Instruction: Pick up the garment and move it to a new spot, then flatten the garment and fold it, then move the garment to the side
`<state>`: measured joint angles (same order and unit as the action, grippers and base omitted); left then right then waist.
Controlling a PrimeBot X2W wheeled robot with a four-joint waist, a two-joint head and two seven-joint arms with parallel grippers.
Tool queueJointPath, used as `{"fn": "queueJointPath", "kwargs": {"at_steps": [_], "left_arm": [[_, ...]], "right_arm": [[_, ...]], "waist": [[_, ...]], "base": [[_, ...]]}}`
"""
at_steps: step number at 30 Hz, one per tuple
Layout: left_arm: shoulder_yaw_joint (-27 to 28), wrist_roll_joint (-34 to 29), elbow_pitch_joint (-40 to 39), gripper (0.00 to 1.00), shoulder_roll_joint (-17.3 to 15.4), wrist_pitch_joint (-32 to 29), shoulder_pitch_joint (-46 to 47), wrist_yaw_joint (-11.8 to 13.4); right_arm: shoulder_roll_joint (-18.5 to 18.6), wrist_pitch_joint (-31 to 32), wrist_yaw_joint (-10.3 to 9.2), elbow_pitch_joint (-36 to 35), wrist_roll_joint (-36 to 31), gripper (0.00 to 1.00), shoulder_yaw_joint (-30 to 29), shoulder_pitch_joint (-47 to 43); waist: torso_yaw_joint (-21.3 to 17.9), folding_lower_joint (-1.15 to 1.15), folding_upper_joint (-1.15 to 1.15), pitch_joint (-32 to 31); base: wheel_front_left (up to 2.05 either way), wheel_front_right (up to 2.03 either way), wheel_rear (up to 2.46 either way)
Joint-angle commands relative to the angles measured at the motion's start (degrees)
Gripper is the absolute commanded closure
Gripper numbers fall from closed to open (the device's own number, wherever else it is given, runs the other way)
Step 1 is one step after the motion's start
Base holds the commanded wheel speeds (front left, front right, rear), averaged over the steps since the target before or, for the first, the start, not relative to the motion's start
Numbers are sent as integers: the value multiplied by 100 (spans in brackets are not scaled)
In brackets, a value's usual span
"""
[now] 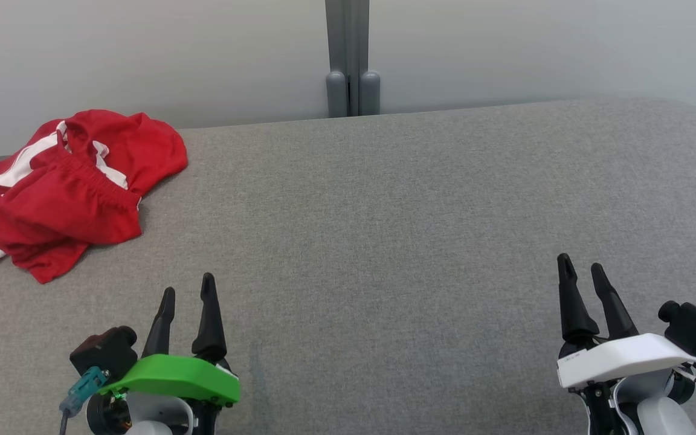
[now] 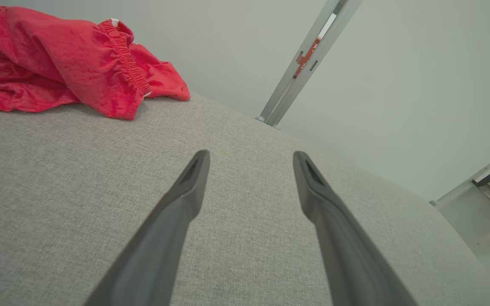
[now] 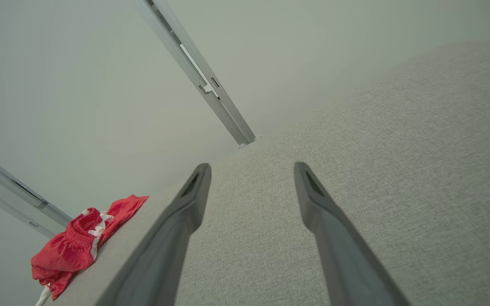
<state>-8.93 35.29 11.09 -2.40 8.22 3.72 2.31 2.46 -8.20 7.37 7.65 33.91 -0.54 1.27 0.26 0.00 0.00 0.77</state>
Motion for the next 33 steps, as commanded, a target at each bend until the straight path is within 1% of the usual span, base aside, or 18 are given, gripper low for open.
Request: {"fn": "queueJointPath", "kwargs": {"at_steps": [1,15,33], "left_arm": [[-19,-159,-41,0,-43,64,64,30],[-189,-890,192,0,-51,259,39,140],[-381,-1639,482,0,-58,479,-17,273]], "right_arm": [[33,-68,15,-74,-193,0,25,-37],[40,-262,16,102,-1071,0,168,-72],[49,-483,18,201,-1962,0,260,-151]], "waist": [[1,0,0,0],[6,0,0,-11],[42,0,0,-45]], "base": [[0,0,0],[0,0,0],[0,0,0]]}}
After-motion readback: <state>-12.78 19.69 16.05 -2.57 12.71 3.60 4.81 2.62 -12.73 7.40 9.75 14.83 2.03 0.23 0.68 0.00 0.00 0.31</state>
